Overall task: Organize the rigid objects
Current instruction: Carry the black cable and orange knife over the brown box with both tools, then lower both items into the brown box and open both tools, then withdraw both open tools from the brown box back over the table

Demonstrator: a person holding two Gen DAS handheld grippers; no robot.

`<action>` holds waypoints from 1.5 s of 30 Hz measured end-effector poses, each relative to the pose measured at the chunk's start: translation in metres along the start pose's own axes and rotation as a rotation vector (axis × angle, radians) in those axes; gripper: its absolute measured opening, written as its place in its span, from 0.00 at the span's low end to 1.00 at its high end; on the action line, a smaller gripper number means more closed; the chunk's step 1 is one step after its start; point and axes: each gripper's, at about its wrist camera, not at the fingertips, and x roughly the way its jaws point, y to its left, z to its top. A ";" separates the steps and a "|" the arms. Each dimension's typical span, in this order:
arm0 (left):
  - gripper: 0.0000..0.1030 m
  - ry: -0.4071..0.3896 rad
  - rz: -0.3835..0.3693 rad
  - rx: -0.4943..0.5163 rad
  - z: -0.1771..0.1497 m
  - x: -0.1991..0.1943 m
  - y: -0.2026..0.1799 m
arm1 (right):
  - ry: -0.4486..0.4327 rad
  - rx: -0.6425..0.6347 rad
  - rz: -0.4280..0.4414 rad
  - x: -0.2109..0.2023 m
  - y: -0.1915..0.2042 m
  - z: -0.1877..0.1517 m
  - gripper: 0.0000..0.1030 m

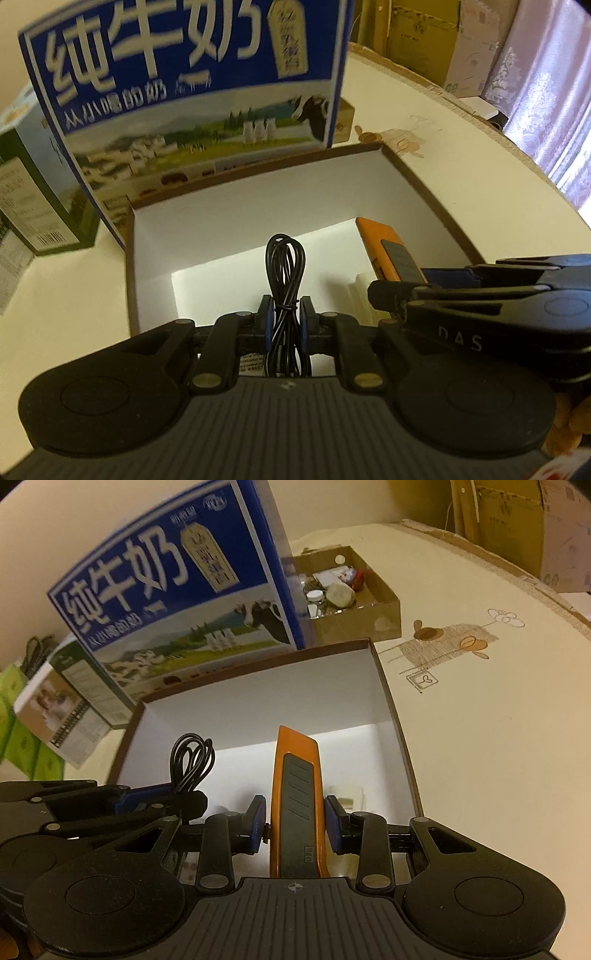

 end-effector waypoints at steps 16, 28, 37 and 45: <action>0.39 -0.036 -0.024 0.031 -0.015 -0.013 0.006 | -0.083 0.015 -0.009 -0.031 -0.001 -0.011 0.48; 0.54 -0.112 -0.058 0.098 -0.039 -0.076 -0.008 | -0.170 0.051 -0.001 -0.090 0.010 -0.043 0.60; 0.59 -0.167 -0.111 0.098 -0.065 -0.129 -0.009 | -0.196 0.127 -0.020 -0.133 0.017 -0.074 0.64; 0.65 -0.213 -0.109 0.095 -0.102 -0.177 -0.001 | -0.207 0.166 -0.026 -0.163 0.035 -0.113 0.67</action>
